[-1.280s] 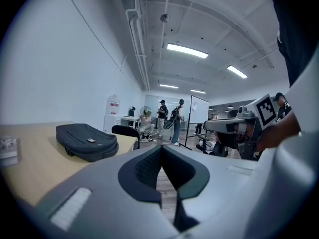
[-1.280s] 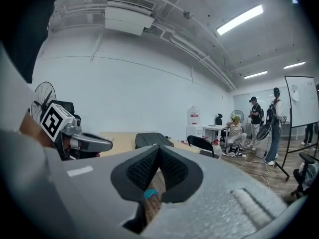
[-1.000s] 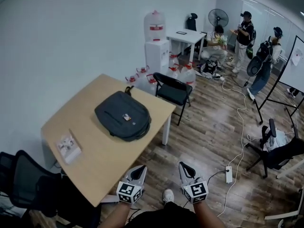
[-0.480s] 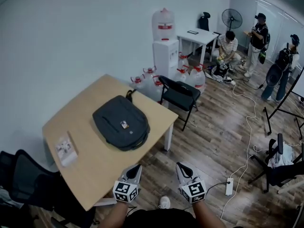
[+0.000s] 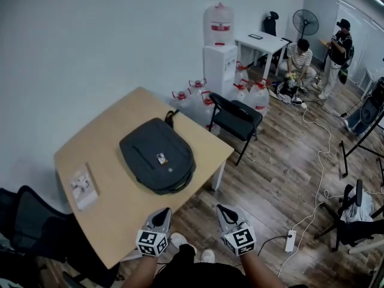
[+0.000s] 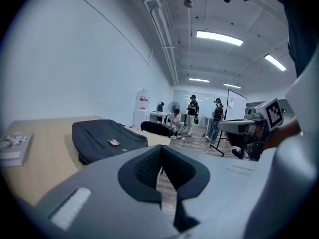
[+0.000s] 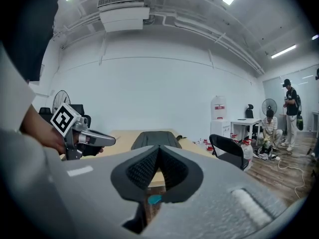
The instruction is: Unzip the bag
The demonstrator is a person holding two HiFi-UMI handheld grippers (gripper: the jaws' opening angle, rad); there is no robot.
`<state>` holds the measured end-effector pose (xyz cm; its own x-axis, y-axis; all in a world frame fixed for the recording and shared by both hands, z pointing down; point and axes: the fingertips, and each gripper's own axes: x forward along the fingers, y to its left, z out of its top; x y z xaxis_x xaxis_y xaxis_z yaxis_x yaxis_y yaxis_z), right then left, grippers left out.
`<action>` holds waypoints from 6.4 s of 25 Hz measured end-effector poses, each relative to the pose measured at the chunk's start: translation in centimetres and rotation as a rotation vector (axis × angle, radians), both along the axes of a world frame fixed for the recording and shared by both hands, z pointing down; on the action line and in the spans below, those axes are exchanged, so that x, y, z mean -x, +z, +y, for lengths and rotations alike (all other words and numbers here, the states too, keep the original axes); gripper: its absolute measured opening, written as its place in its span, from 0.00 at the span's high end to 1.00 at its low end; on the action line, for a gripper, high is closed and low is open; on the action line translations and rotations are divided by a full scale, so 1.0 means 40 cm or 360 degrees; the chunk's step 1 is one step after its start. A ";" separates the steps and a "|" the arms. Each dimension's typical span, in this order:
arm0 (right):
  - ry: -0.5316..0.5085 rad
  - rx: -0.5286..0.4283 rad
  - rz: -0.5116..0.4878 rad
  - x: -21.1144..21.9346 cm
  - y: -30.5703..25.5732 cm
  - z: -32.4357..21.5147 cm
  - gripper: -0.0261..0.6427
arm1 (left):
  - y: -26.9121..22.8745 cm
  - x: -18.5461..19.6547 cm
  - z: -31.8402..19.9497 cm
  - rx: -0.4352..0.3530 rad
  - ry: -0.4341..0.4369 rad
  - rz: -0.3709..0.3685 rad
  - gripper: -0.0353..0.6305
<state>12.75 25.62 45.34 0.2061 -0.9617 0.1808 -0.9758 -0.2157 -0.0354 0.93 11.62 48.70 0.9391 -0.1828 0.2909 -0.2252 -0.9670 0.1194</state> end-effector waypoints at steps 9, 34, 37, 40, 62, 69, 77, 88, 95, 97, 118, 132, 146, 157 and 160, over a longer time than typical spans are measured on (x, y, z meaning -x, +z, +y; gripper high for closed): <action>-0.0124 0.0048 0.0066 -0.055 -0.012 -0.244 0.96 | -0.003 -0.048 -0.229 -0.0010 -0.0081 0.0028 0.92; -0.0996 0.0394 0.0192 0.126 0.142 -0.682 0.96 | 0.194 0.078 -0.493 0.0114 -0.0498 -0.0172 0.92; -0.1101 0.0435 0.0196 0.142 0.178 -0.689 0.96 | 0.225 0.076 -0.523 0.0115 -0.0565 -0.0216 0.92; -0.1136 0.0466 0.0173 0.144 0.202 -0.686 0.96 | 0.268 0.069 -0.549 0.0066 -0.0576 -0.0325 0.88; -0.1200 0.0565 0.0224 0.136 0.275 -0.694 0.96 | 0.381 0.021 -0.615 -0.0090 -0.0517 -0.0655 0.88; -0.1216 0.0551 0.0210 0.140 0.277 -0.696 0.96 | 0.379 0.026 -0.616 -0.0133 -0.0525 -0.0666 0.89; -0.1208 0.0562 0.0211 0.137 0.279 -0.690 0.96 | 0.388 0.013 -0.614 -0.0217 -0.0502 -0.0729 0.80; -0.1209 0.0540 0.0234 0.138 0.274 -0.685 0.96 | 0.375 0.015 -0.612 -0.0243 -0.0365 -0.0728 0.91; -0.1256 0.0548 0.0249 0.150 0.275 -0.669 0.96 | 0.364 0.016 -0.603 -0.0046 -0.0351 -0.0644 0.91; -0.1290 0.0554 0.0258 0.156 0.272 -0.668 0.96 | 0.367 0.016 -0.602 0.0009 -0.0356 -0.0610 0.91; -0.1462 0.0959 0.0441 0.259 0.365 -0.722 0.82 | 0.359 0.011 -0.581 -0.0011 -0.0278 -0.0628 0.91; -0.1325 0.0874 0.0224 0.249 0.333 -0.783 0.89 | 0.348 0.012 -0.474 0.0019 -0.0199 -0.0600 0.91; -0.1369 0.0814 0.0078 0.298 0.338 -0.849 0.86 | 0.351 0.029 -0.475 0.0260 -0.0366 -0.0430 0.91; -0.1684 0.0892 0.0463 0.181 0.323 -0.679 0.72 | 0.344 0.047 -0.494 0.0243 -0.0372 -0.0439 0.91; -0.1745 0.0972 0.0576 0.150 0.358 -0.657 0.70 | 0.342 0.065 -0.513 0.0246 -0.0409 -0.0442 0.91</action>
<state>6.76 -0.67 59.67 -0.4995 -0.4421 0.7450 -0.5865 0.8055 0.0848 -1.69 -8.92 62.36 0.7507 -0.3354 0.5692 -0.5010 -0.8506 0.1594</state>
